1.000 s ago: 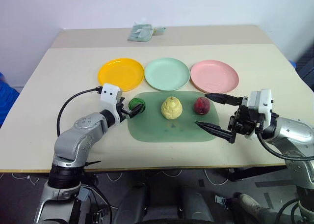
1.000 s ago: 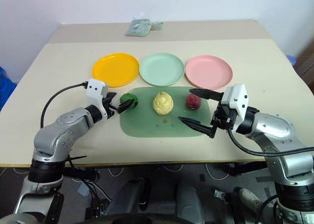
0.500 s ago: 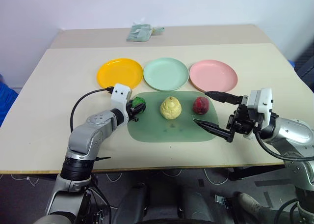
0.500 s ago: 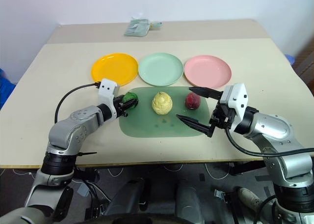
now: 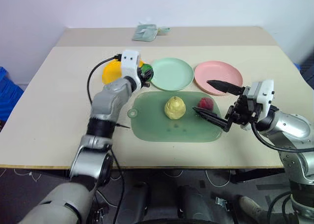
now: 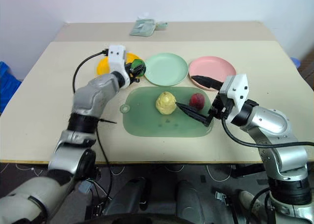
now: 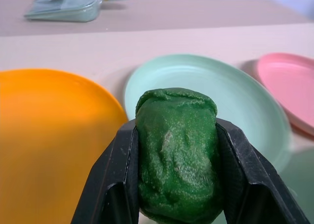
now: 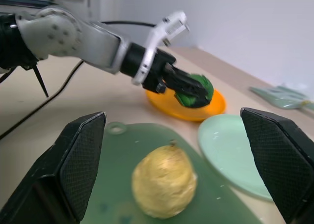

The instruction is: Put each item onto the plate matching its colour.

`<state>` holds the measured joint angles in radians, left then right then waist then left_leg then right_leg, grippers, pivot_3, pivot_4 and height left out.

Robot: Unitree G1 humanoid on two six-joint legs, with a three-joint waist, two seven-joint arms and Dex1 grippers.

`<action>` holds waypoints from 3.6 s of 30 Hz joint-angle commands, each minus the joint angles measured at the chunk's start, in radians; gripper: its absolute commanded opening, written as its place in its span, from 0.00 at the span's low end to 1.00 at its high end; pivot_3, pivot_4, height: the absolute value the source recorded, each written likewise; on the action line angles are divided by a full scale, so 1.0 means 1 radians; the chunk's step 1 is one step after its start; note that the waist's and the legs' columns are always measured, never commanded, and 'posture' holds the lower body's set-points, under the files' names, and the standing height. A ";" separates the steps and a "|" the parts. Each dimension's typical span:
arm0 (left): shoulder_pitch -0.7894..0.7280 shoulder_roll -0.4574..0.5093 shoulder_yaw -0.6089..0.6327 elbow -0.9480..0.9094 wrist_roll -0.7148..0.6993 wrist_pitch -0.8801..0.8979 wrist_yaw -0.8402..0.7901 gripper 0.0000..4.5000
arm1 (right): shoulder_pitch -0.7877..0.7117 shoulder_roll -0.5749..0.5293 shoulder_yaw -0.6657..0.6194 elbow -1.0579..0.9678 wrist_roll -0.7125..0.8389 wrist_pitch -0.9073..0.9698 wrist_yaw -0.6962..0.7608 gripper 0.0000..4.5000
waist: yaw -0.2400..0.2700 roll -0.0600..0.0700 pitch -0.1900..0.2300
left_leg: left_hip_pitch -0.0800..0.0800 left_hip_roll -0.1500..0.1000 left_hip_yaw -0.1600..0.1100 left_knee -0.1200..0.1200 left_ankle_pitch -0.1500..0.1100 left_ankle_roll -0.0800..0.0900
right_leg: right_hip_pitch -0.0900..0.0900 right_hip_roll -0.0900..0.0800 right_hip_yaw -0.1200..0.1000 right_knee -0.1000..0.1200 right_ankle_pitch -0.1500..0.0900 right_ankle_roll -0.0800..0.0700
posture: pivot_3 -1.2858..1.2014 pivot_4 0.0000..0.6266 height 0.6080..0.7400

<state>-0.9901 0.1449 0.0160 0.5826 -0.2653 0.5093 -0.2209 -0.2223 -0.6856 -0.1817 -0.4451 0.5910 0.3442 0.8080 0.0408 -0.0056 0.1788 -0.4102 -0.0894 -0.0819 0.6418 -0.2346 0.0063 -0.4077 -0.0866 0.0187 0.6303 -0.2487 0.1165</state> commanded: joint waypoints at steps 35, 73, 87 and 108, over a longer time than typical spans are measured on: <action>-0.233 -0.068 0.062 0.446 0.163 -0.445 -0.224 0.99 | -0.051 0.113 -0.006 -0.105 -0.058 0.254 -0.360 1.00 | -0.005 -0.001 0.001 | -0.003 -0.001 0.001 0.004 -0.001 0.003 | -0.002 0.000 0.001 0.001 0.002 0.003 | 0.52 0.24 1.00; 0.220 0.154 -0.279 -0.395 0.031 -0.048 -0.704 0.99 | 0.803 0.106 -0.420 -0.550 0.188 0.195 -0.289 1.00 | -0.002 0.001 0.000 | -0.001 0.001 0.000 0.005 -0.003 0.005 | 0.002 -0.002 0.003 -0.001 0.001 0.003 | 0.52 0.24 1.00; 0.234 0.114 -0.273 -0.325 0.078 -0.116 -0.694 0.64 | 0.815 0.090 -0.438 -0.548 0.200 0.176 -0.299 1.00 | -0.002 0.000 0.000 | -0.001 0.001 0.000 0.005 -0.003 0.005 | 0.002 -0.003 0.003 -0.001 0.001 0.003 | 0.52 0.24 1.00; 0.112 0.033 0.177 -0.134 0.079 -0.163 0.069 0.64 | 0.271 0.000 -0.083 -0.274 0.088 0.139 -0.193 1.00 | -0.001 -0.002 0.000 | -0.001 0.000 0.000 0.006 -0.003 0.005 | 0.002 -0.001 0.001 -0.001 0.002 0.003 | 0.52 0.24 1.00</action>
<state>-0.8468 0.1769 0.1778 0.4416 -0.1974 0.3931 -0.1812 0.0726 -0.6779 -0.2849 -0.7310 0.6921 0.5113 0.5961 0.0396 -0.0076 0.1792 -0.4116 -0.0896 -0.0820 0.6472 -0.2378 0.0114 -0.4062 -0.0873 0.0194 0.6297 -0.2472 0.1201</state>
